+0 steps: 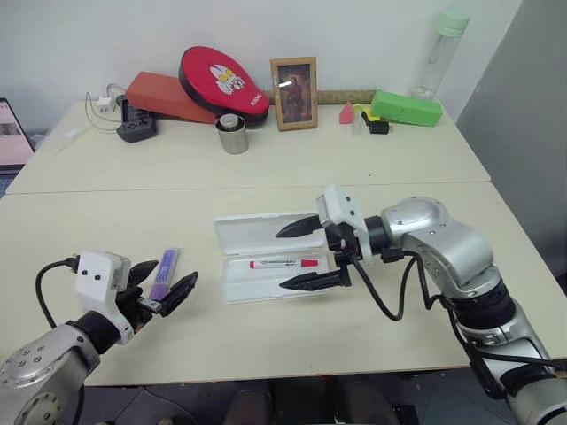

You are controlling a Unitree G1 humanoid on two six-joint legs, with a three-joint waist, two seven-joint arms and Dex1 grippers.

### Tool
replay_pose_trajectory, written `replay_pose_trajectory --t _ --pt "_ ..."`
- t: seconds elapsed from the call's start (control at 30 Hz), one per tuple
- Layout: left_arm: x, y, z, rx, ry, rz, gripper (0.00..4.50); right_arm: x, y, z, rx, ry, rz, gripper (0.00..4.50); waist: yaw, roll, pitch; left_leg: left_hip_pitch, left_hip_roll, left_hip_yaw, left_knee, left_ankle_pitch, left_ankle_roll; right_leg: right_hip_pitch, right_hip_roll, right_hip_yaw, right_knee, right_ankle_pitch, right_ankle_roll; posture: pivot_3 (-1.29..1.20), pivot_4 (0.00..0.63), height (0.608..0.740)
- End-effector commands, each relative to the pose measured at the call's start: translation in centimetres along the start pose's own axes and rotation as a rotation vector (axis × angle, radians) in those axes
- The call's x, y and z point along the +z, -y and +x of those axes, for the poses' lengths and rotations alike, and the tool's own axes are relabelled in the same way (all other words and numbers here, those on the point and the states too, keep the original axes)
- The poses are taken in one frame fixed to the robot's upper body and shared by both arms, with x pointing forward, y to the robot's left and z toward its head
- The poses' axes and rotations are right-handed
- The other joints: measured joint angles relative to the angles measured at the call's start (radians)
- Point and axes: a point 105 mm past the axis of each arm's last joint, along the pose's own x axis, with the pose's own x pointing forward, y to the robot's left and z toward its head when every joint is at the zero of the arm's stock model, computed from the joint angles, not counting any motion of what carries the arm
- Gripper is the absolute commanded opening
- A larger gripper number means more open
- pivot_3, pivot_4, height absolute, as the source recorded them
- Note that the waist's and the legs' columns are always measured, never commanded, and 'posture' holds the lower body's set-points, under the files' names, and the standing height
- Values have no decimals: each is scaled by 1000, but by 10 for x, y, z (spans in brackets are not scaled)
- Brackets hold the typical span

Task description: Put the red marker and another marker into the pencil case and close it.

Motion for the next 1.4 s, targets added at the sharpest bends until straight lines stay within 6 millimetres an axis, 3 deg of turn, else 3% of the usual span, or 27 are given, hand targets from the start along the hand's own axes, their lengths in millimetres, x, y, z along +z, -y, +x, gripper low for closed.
replay_pose_trajectory --t 0.03,0.33,0.57,0.7,1.13,1.3,1.37,1.4 --pt "-7 -30 3 218 -12 -46 4500 5 0 -13 -45 16 -5 4440 0 -1 0 0 0 0 0 0 0 0 0 0 0 0 0 0 150 740" --pt "-41 -13 18 141 -189 -93 4500 9 -2 -14 -78 26 -4 4440 -1 -1 0 -1 -1 0 0 0 0 0 0 0 0 0 0 0 150 740" --pt "-53 -20 19 152 -278 -88 4500 11 -2 -17 -104 32 -7 4440 -1 -1 -1 0 -1 0 0 0 0 0 -1 0 0 0 0 0 150 740" --pt "-50 -19 22 141 -267 -86 3900 12 0 -19 -119 35 -3 4500 -1 -1 -1 0 -1 0 0 0 0 0 -1 0 0 0 0 0 150 740" --pt "-47 -22 25 147 -260 -75 1267 11 2 -21 -135 36 4 4500 1 -1 -1 0 -3 0 0 0 0 0 -3 0 0 0 0 0 150 740" --pt "-37 -27 21 157 -233 -24 1218 10 1 -23 -136 32 5 4500 1 -1 -1 0 -3 0 0 0 0 0 -3 0 0 0 0 0 150 740" --pt "-18 -17 16 62 -171 83 1218 10 -2 -28 -129 36 3 4500 0 -1 -1 -1 -3 0 0 0 0 0 -3 0 -1 0 0 0 150 740" --pt "-9 -2 11 -44 -143 132 1218 9 -3 -31 -125 33 0 4500 0 -1 -1 -1 -2 0 0 0 0 0 -3 0 -1 0 0 0 150 740"
